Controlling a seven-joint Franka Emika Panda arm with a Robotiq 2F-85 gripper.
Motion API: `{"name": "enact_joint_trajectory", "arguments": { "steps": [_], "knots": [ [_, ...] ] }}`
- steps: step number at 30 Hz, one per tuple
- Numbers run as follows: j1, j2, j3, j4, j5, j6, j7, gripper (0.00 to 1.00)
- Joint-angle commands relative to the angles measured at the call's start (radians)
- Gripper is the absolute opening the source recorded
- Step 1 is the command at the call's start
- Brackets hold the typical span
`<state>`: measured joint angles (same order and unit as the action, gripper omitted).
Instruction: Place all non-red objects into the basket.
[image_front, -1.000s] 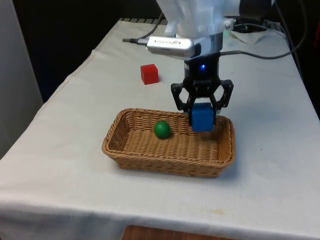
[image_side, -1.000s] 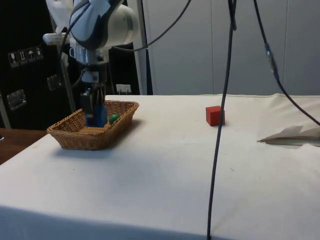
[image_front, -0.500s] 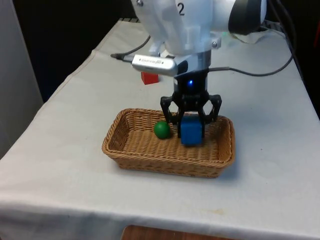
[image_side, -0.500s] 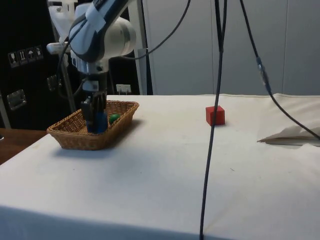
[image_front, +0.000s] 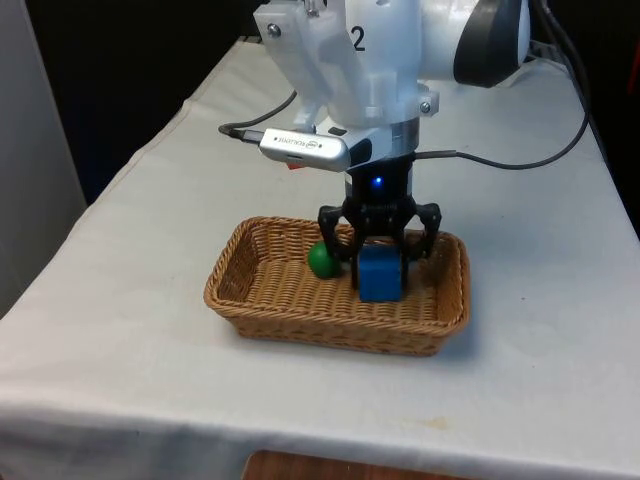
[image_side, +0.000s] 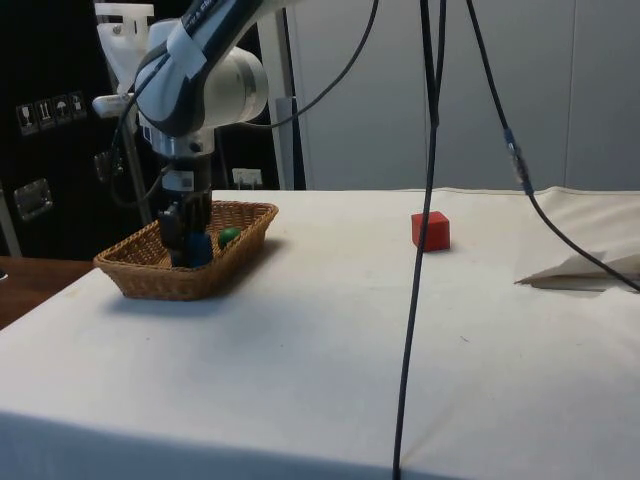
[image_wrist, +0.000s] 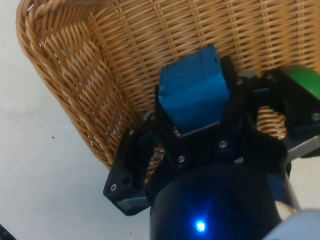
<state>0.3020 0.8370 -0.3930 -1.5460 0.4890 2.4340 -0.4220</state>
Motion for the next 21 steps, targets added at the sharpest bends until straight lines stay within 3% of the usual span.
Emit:
{"name": "enact_joint_trajectory", "arguments": {
  "steps": [1, 2, 4, 5, 9, 10, 16, 21],
  "knots": [
    [0.0, 0.0, 0.0, 0.0, 0.001, 0.0, 0.003, 0.18],
    [0.0, 0.001, 0.0, 0.0, 0.001, 0.0, 0.003, 0.37],
    [0.0, 0.0, 0.0, 0.0, 0.0, 0.0, 0.001, 0.56],
    [0.0, 0.001, 0.0, 0.0, 0.001, 0.0, 0.004, 0.56],
    [0.0, 0.001, 0.0, 0.0, 0.001, 0.0, 0.004, 0.94],
    [0.0, 0.001, 0.0, 0.0, 0.001, 0.0, 0.004, 0.98],
    [0.0, 0.001, 0.0, 0.0, 0.001, 0.0, 0.004, 1.0],
    [0.01, -0.042, -0.019, -0.02, -0.005, -0.022, 0.022, 1.0]
  ]
}}
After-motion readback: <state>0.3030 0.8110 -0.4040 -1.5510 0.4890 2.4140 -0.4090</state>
